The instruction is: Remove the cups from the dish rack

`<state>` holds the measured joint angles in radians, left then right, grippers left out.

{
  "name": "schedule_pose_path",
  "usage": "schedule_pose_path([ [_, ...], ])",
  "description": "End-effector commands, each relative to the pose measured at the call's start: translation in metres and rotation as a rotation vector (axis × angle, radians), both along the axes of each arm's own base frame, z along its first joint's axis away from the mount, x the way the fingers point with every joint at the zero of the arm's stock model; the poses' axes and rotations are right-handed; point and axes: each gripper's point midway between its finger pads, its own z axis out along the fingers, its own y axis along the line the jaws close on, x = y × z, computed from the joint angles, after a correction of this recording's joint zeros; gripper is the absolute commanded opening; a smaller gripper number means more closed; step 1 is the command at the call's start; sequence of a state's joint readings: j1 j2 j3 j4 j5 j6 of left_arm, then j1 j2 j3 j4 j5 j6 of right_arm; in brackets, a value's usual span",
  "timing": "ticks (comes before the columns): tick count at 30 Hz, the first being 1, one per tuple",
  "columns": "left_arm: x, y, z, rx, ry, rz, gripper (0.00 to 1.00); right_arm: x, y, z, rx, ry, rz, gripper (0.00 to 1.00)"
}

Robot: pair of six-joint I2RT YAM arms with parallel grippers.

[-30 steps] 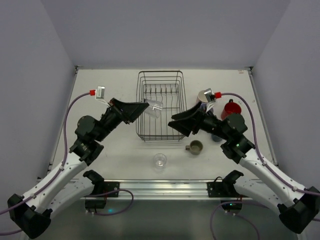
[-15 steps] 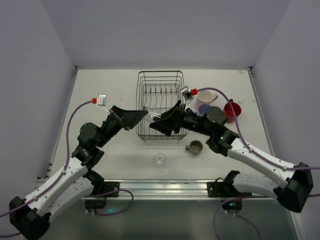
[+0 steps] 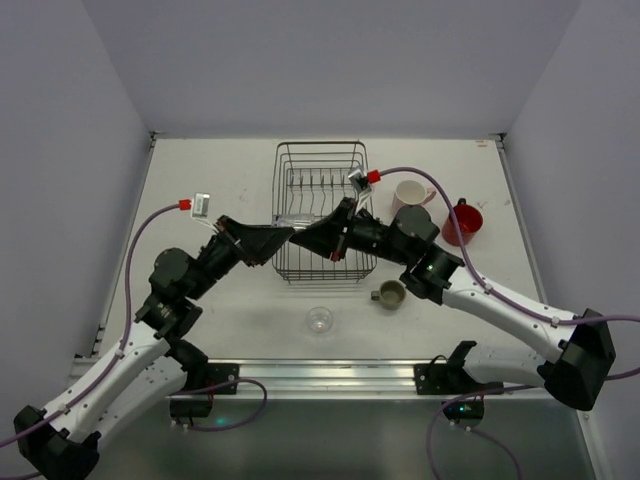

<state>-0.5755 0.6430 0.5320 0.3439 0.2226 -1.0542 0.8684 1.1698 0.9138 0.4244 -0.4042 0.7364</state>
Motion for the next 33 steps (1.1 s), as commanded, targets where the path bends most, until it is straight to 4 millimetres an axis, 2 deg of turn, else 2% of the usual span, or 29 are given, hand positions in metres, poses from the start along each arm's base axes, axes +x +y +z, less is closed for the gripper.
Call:
schedule_pose_path([
  [1,-0.001,0.007,-0.019,0.246,-0.047,0.036,0.91,0.016,-0.008,0.007,-0.059,-0.029,-0.110,0.00],
  [2,-0.001,0.013,-0.019,0.287,-0.063,0.060,0.94,0.013,-0.013,-0.015,-0.155,0.001,-0.111,0.00],
  [3,-0.004,0.023,-0.021,0.389,-0.078,0.087,0.99,0.010,-0.016,-0.024,-0.203,0.016,-0.110,0.00],
  [4,0.002,0.035,-0.022,0.442,-0.069,0.157,1.00,0.007,-0.020,-0.034,-0.252,0.031,-0.108,0.00],
  [5,0.003,0.044,-0.020,0.490,-0.079,0.192,1.00,-0.001,-0.029,-0.063,-0.370,0.080,-0.099,0.00],
  [6,-0.001,0.057,-0.016,0.572,-0.106,0.221,1.00,-0.007,-0.034,-0.071,-0.417,0.090,-0.093,0.00],
  [7,0.003,0.071,-0.015,0.616,-0.101,0.292,1.00,-0.013,-0.039,-0.083,-0.468,0.104,-0.090,0.00],
  [8,0.003,0.081,-0.013,0.650,-0.108,0.328,1.00,-0.024,-0.048,-0.105,-0.567,0.137,-0.079,0.00],
  [9,-0.001,0.094,-0.013,0.695,-0.127,0.365,1.00,-0.030,-0.051,-0.115,-0.615,0.154,-0.073,0.00],
  [12,0.000,0.133,-0.022,0.769,-0.100,0.538,1.00,-0.057,-0.065,-0.156,-0.842,0.216,-0.037,0.00],
  [13,-0.001,0.139,-0.025,0.775,-0.095,0.564,1.00,-0.056,-0.061,-0.155,-0.852,0.203,-0.045,0.00],
  [14,-0.003,0.144,-0.032,0.771,-0.094,0.587,1.00,-0.059,-0.068,-0.165,-0.921,0.214,-0.060,0.00],
  [15,-0.003,0.146,-0.037,0.769,-0.092,0.595,1.00,-0.060,-0.066,-0.162,-0.937,0.210,-0.058,0.00],
  [17,-0.005,0.148,-0.038,0.739,-0.111,0.610,1.00,-0.069,-0.066,-0.177,-1.030,0.221,-0.034,0.00],
  [18,-0.003,0.146,-0.049,0.750,-0.098,0.602,1.00,-0.068,-0.062,-0.175,-1.042,0.213,-0.044,0.00],
  [20,-0.003,0.146,-0.053,0.739,-0.099,0.609,1.00,-0.076,-0.059,-0.186,-1.105,0.218,-0.016,0.00],
  [21,-0.002,0.146,-0.056,0.742,-0.095,0.605,1.00,-0.076,-0.055,-0.184,-1.107,0.214,-0.011,0.00],
  [23,-0.003,0.147,-0.053,0.739,-0.101,0.608,1.00,-0.075,-0.052,-0.197,-1.169,0.216,-0.018,0.00],
  [25,-0.003,0.149,-0.054,0.744,-0.104,0.616,1.00,-0.075,-0.046,-0.197,-1.194,0.197,-0.020,0.00],
  [26,-0.004,0.150,-0.055,0.747,-0.105,0.618,1.00,-0.077,-0.047,-0.206,-1.242,0.202,-0.016,0.00],
  [28,-0.004,0.152,-0.055,0.747,-0.103,0.625,1.00,-0.077,-0.041,-0.203,-1.253,0.193,-0.012,0.00],
  [33,-0.007,0.158,-0.050,0.727,-0.122,0.648,1.00,-0.081,-0.035,-0.212,-1.305,0.200,0.011,0.00],
])
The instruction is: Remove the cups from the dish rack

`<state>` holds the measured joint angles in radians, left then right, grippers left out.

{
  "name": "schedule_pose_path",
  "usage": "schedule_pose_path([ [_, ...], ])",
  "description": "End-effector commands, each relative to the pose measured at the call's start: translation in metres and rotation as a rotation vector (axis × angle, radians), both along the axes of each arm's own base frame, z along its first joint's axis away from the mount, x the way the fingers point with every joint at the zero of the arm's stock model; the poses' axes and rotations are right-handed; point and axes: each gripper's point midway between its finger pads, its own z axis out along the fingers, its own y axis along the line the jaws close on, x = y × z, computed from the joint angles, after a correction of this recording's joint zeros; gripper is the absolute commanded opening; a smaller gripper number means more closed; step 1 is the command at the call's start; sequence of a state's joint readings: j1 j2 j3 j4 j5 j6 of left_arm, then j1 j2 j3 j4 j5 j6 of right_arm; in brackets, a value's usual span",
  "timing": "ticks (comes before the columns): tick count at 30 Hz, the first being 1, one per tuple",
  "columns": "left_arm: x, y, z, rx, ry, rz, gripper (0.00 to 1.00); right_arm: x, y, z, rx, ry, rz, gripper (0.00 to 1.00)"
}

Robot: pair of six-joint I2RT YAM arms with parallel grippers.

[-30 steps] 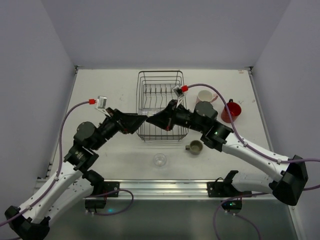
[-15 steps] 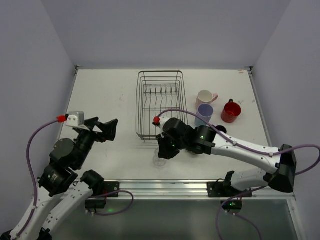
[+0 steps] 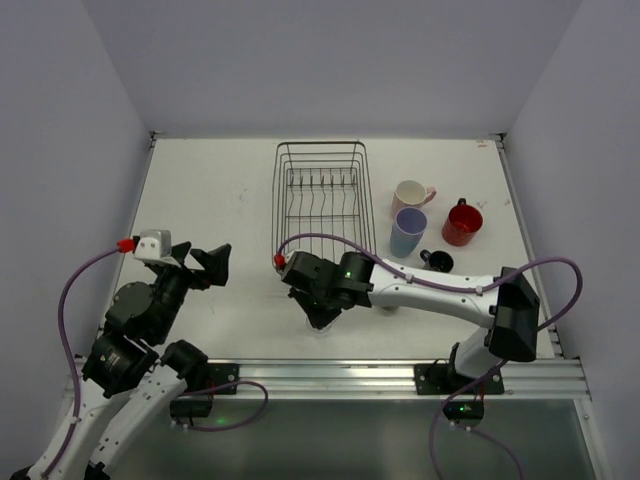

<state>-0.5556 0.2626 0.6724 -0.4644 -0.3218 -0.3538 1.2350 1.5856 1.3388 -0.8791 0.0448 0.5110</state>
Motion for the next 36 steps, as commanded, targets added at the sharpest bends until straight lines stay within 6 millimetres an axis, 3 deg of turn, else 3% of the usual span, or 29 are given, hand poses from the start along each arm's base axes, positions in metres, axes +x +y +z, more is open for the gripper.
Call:
schedule_pose_path([
  [1,0.001,0.008,0.006,0.011,-0.039,0.027,1.00,0.000,-0.002,0.009,-0.035,-0.014,0.022,0.00],
  [15,-0.002,0.008,0.009,0.005,-0.062,0.011,1.00,0.005,0.000,-0.015,-0.146,-0.019,0.022,0.01],
  [17,-0.002,0.008,0.010,0.003,-0.065,0.012,1.00,0.008,0.001,-0.014,-0.151,-0.032,0.015,0.09],
  [18,-0.002,0.008,0.010,0.002,-0.067,0.011,1.00,0.009,0.003,-0.012,-0.141,-0.037,0.014,0.25],
  [19,-0.002,0.008,0.010,0.002,-0.067,0.011,1.00,0.010,0.005,-0.011,-0.130,-0.042,0.013,0.31],
  [23,-0.002,0.007,0.009,0.004,-0.063,0.006,1.00,0.013,0.012,0.001,-0.089,-0.061,0.008,0.50],
  [26,-0.001,0.007,0.009,0.007,-0.064,0.007,1.00,0.018,0.015,0.018,-0.047,-0.094,-0.003,0.59],
  [29,0.000,0.008,0.007,0.014,-0.057,0.012,1.00,0.022,0.017,0.049,0.053,-0.143,-0.027,0.60],
  [31,0.001,0.007,0.007,0.017,-0.051,0.012,1.00,0.027,0.017,0.090,0.204,-0.216,-0.052,0.61],
  [32,0.002,0.006,0.007,0.021,-0.052,0.007,1.00,0.028,0.010,0.092,0.234,-0.242,-0.059,0.63],
  [33,0.001,0.004,0.007,0.022,-0.053,-0.008,1.00,0.030,-0.004,0.128,0.355,-0.317,-0.082,0.68],
  [34,0.002,0.001,0.010,0.019,-0.063,-0.017,1.00,0.037,-0.002,0.154,0.482,-0.391,-0.093,0.75],
  [35,0.003,-0.002,0.013,0.011,-0.072,-0.029,1.00,0.038,-0.014,0.143,0.497,-0.424,-0.109,0.88],
  [36,0.002,-0.007,0.017,0.003,-0.083,-0.059,1.00,0.046,-0.028,0.157,0.552,-0.494,-0.164,0.99],
])
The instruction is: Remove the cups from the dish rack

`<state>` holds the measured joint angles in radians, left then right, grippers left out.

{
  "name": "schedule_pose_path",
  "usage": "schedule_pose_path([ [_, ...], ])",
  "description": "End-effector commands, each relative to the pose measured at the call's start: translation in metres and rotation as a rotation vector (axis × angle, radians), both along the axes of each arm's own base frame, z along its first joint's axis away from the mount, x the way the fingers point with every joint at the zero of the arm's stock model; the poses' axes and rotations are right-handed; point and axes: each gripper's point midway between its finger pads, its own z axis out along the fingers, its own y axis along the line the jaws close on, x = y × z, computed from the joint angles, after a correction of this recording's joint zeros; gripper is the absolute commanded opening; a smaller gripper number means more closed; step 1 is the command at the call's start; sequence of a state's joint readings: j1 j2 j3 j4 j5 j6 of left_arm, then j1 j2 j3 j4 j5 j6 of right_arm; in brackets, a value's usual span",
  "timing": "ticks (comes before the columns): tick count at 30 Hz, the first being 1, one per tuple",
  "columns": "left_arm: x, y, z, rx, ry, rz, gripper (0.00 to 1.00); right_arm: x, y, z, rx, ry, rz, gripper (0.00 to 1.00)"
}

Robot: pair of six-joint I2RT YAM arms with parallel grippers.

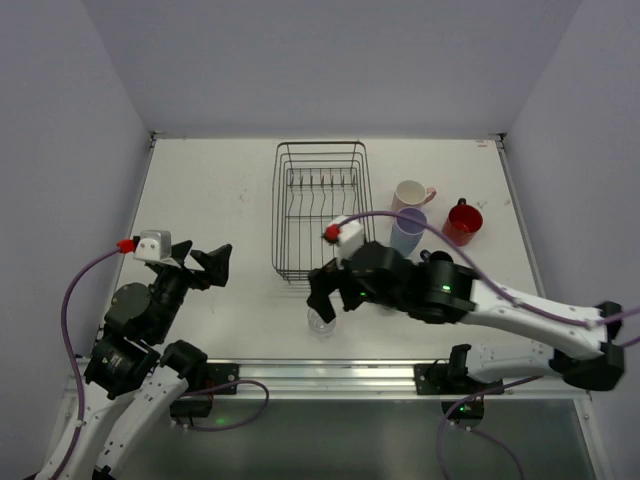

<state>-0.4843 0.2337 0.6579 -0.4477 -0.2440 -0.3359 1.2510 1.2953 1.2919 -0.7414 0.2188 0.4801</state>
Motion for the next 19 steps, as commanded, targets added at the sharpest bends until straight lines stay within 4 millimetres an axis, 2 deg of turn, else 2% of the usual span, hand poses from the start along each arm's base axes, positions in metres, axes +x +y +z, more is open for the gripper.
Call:
schedule_pose_path([
  [1,0.003,-0.014,0.025,-0.005,-0.074,-0.071,1.00,0.021,-0.042,0.106,0.440,-0.283,-0.144,0.99],
  [2,0.002,-0.017,0.031,-0.018,-0.077,-0.086,1.00,0.022,-0.054,0.095,0.459,-0.302,-0.175,0.99],
  [3,0.000,-0.020,0.040,-0.026,-0.087,-0.107,1.00,0.024,-0.068,0.104,0.518,-0.330,-0.210,0.99],
  [4,-0.001,-0.022,0.056,-0.035,-0.109,-0.116,1.00,0.023,-0.097,0.138,0.670,-0.389,-0.273,0.99],
  [5,-0.001,-0.023,0.066,-0.041,-0.123,-0.123,1.00,0.023,-0.106,0.131,0.692,-0.409,-0.287,0.99],
  [7,-0.004,-0.023,0.093,-0.047,-0.158,-0.133,1.00,0.022,-0.130,0.149,0.792,-0.467,-0.321,0.99],
  [8,-0.005,-0.022,0.099,-0.040,-0.163,-0.130,1.00,0.018,-0.149,0.155,0.851,-0.487,-0.334,0.99],
  [10,-0.008,-0.018,0.121,-0.035,-0.184,-0.121,1.00,0.019,-0.170,0.164,0.899,-0.526,-0.383,0.99],
  [11,-0.008,-0.017,0.125,-0.031,-0.186,-0.113,1.00,0.018,-0.184,0.167,0.929,-0.539,-0.409,0.99],
  [14,-0.009,-0.012,0.138,-0.031,-0.201,-0.092,1.00,0.024,-0.206,0.169,0.933,-0.568,-0.499,0.99],
  [15,-0.010,-0.012,0.140,-0.035,-0.207,-0.094,1.00,0.024,-0.208,0.169,0.932,-0.572,-0.504,0.99],
  [19,0.000,-0.014,0.122,-0.044,-0.177,-0.081,1.00,0.027,-0.205,0.170,0.914,-0.576,-0.508,0.99],
])
